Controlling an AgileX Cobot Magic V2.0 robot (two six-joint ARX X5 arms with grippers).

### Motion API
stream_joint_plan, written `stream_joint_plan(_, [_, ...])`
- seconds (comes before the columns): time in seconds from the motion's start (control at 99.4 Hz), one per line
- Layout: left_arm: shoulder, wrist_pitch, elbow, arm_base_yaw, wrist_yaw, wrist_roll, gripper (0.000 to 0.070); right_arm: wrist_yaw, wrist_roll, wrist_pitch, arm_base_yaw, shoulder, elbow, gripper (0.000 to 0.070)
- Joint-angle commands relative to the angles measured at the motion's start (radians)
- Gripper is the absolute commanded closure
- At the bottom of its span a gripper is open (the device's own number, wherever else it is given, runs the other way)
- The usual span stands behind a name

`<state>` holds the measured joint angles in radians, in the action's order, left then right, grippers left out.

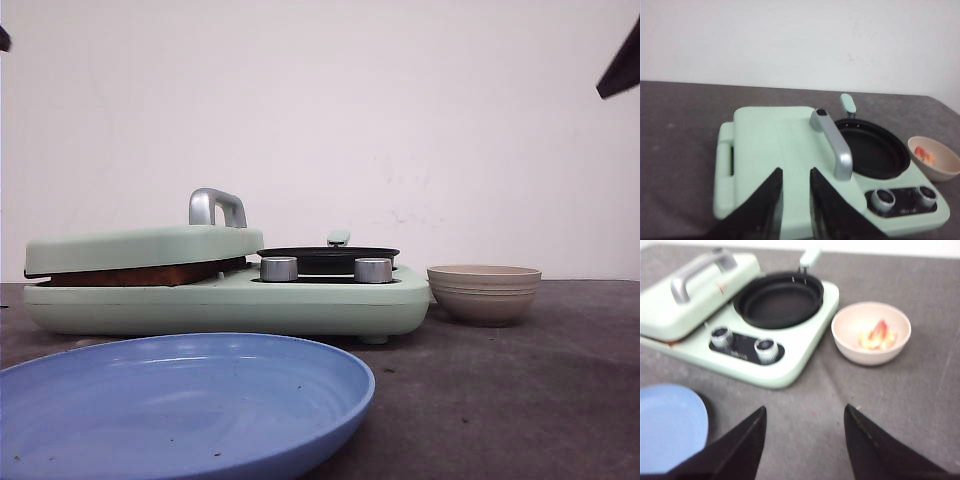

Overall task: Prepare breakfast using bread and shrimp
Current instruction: 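Move the right gripper down to the rim of the shrimp bowl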

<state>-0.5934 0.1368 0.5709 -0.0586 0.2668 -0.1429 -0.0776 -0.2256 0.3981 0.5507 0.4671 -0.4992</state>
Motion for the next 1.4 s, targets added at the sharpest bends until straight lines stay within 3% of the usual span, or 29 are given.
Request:
stream_joint_plan(0.0, [0.015, 0.026, 0.000, -0.001, -0.005, 0.029, 0.0696, -0.006, -0.045, -0.019, 0.007, 0.019, -0.011, 0.0406])
stream_joint_plan(0.131, [0.055, 0.079, 0.000, -0.001, -0.005, 0.037, 0.0696, -0.004, -0.085, -0.019, -0.013, 0.107, -0.039, 0.0406])
stream_joint_plan(0.442, [0.121, 0.170, -0.006, -0.001, -0.013, 0.072, 0.0696, 0.082, -0.067, 0.019, -0.134, 0.460, -0.264, 0.0405])
stream_joint_plan(0.704, [0.132, 0.185, -0.006, -0.001, -0.013, 0.073, 0.0696, 0.143, 0.010, 0.198, -0.317, 0.799, -0.613, 0.0403])
stream_joint_plan(0.804, [0.132, 0.181, -0.006, -0.001, -0.013, 0.080, 0.0696, 0.162, 0.043, 0.269, -0.372, 0.918, -0.729, 0.0329])
stream_joint_plan(0.925, [0.132, 0.177, -0.006, -0.001, -0.013, 0.083, 0.0696, 0.182, 0.052, 0.315, -0.420, 1.045, -0.835, 0.0324])
stream_joint_plan(1.388, [0.132, 0.179, -0.006, -0.001, -0.013, 0.090, 0.0696, 0.247, 0.050, 0.301, -0.491, 1.342, -0.940, 0.0324])
